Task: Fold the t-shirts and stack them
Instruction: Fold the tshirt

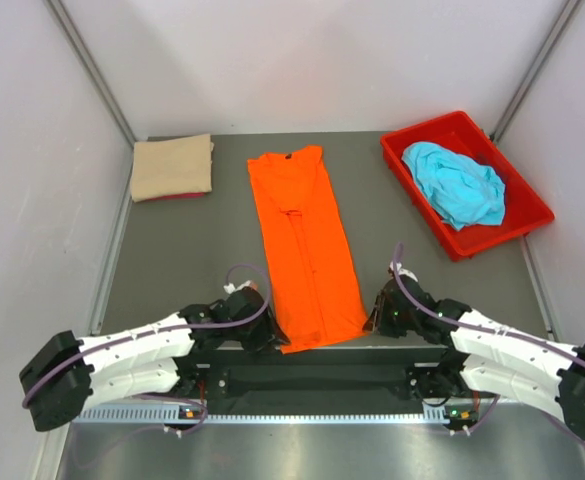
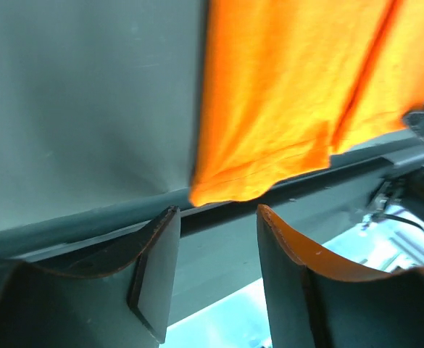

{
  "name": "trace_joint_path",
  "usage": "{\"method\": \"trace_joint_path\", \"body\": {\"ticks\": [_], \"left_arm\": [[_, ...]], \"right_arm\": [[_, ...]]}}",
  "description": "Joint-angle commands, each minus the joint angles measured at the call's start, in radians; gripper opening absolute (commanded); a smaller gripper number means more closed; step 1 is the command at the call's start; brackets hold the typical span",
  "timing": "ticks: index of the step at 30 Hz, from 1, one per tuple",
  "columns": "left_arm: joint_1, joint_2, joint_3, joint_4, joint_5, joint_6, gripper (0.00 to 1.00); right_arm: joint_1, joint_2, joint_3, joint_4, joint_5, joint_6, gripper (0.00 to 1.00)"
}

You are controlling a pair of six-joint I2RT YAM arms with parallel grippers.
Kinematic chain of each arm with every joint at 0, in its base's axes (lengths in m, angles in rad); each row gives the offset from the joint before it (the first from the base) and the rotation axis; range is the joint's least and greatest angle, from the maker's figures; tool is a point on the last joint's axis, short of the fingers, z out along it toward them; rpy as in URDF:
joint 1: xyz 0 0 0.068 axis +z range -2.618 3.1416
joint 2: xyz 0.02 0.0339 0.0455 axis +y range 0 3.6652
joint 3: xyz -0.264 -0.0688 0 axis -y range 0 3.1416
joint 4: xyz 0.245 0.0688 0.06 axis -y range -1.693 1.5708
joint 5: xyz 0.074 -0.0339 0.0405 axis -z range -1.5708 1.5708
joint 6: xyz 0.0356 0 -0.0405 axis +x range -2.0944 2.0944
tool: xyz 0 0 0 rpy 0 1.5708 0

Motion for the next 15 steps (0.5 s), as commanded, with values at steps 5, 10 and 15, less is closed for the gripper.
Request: {"method": "trace_joint_path", "body": {"ticks": [5, 10, 15], "left_arm": [[-0.003, 0.0, -0.072, 0.131, 0.002, -0.087, 0.48], [-0.003, 0.003, -0.085, 0.133, -0.019, -0.112, 0.45], [-0.003, 0.026, -0.09, 0.174, -0.021, -0.118, 0.43]], "right_arm": [[0.009, -0.028, -0.031, -0.08, 0.026, -0.005, 0.25], [0.009, -0.033, -0.037, -0.077, 0.025, -0.002, 0.24], [0.008, -0.028, -0.049, -0.048, 0.012, 0.004, 0.23]]}}
